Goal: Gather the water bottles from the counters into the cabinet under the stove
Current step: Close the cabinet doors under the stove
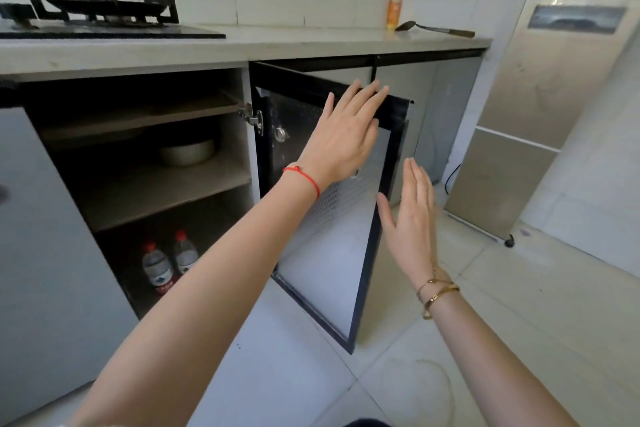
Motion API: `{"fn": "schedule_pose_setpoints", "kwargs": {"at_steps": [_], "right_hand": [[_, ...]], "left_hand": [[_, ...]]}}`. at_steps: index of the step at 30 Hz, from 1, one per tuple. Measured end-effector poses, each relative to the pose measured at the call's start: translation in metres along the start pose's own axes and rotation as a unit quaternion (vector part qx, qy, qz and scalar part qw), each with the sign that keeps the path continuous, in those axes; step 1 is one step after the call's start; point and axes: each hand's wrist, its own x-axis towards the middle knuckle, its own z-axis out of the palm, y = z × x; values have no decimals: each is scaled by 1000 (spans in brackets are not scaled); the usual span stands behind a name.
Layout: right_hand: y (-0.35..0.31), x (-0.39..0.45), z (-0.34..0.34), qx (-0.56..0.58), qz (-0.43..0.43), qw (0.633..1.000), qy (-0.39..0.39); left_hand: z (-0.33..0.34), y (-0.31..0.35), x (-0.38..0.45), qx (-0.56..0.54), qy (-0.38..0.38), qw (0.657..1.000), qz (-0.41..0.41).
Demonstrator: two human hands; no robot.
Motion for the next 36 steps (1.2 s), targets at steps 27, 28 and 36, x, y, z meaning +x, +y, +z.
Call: {"fn": "schedule_pose_setpoints", "kwargs": {"at_steps": [27,28,36], "right_hand": [[-130,-61,35,185,-233,950,-98],[-139,-61,39,189,-245,945,-105],[-211,-51,84,215,-304,913,-167]], "left_hand": [[-54,-36,-198,1,79,984,-162],[-56,-39,-207,3,87,980,-181],[-76,-80,-262,72,146,939,-303]]}}
